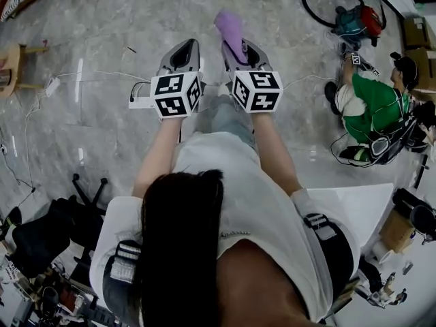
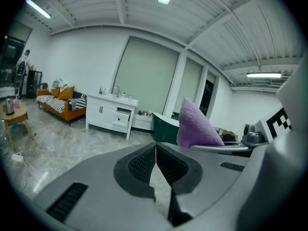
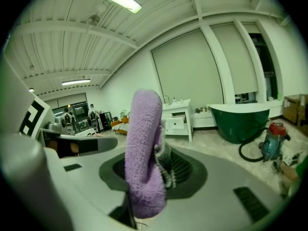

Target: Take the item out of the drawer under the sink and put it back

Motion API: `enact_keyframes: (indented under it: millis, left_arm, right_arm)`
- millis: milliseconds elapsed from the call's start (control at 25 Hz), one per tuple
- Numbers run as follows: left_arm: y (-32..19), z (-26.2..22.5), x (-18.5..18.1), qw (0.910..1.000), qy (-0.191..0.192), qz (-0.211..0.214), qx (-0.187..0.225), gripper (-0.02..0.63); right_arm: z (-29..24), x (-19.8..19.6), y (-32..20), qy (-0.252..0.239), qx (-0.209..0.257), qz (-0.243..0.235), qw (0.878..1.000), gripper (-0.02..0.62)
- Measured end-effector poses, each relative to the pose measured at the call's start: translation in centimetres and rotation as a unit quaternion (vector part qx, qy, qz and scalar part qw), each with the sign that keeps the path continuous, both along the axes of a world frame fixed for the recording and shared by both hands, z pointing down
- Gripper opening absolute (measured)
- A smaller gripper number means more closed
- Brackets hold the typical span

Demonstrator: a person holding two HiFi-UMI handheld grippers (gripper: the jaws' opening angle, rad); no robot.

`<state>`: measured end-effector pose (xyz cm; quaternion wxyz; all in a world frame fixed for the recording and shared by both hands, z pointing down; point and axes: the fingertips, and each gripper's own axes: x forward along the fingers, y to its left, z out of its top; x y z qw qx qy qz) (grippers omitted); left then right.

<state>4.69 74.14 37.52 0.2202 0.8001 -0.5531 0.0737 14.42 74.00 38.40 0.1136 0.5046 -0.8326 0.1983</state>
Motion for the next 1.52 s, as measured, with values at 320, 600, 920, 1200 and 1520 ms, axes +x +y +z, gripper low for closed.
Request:
enact_keyframes:
  millis: [320, 600, 920, 1200, 1520]
  left_arm:
    - [-6.2, 0.0, 3.4, 0.9999, 0.002, -0.006, -0.010, 0.009]
    - [-10.5, 0.2, 5.7, 0.9999, -0.001, -0.009, -0.013, 0.009]
    - [-13.5, 0.7, 6.8, 0.9997, -0.007, -0.010, -0.023, 0.009]
    - [-15.4, 0.9, 6.1, 0.9994, 0.000, -0.030, -0.019, 0.009]
    - [-19.0, 1.5, 4.7, 0.9991, 0.000, -0.039, -0.018, 0.009]
  right_arm:
    - [0.0, 3.0, -6.0, 0.000, -0.007, -0.014, 1.000, 0.155]
    - [0.4, 4.9, -10.2, 0.005, -0.011, -0.026, 1.000, 0.156]
    - [-0.5, 6.2, -13.8, 0.007, -0.005, -0.026, 1.000, 0.155]
    - [-0.6, 6.8, -16.0, 0.021, -0.002, -0.012, 1.000, 0.155]
    - [0.1, 6.4, -19.2, 0.015, -0.004, -0.006, 1.000, 0.156]
